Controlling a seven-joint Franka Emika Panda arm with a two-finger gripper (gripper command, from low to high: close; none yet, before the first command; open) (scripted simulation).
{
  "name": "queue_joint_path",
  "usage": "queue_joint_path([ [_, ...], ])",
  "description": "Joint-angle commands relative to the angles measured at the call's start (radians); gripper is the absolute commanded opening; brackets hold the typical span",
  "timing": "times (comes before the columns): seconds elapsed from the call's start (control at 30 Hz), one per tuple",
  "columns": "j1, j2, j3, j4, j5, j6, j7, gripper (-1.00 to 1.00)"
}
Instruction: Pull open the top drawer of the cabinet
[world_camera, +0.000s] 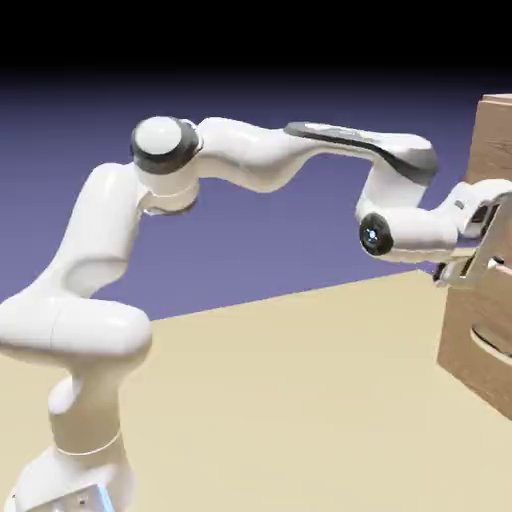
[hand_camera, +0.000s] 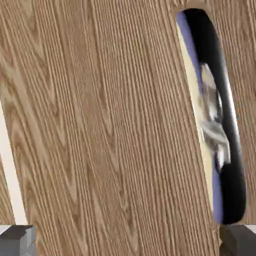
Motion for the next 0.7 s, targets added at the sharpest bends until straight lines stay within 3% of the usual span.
queue_joint_path([
  [0.0, 0.013, 0.019, -0.019, 0.013, 0.035, -0.007, -0.044, 0.00],
  [0.3, -0.153, 0.111, 0.063, 0.249, 0.047, 0.058, 0.025, 0.00],
  [0.33, -0.153, 0.111, 0.063, 0.249, 0.047, 0.058, 0.025, -1.00],
  [0.67, 0.099, 0.010, -0.085, -0.077, 0.047, -0.042, -0.079, -1.00],
])
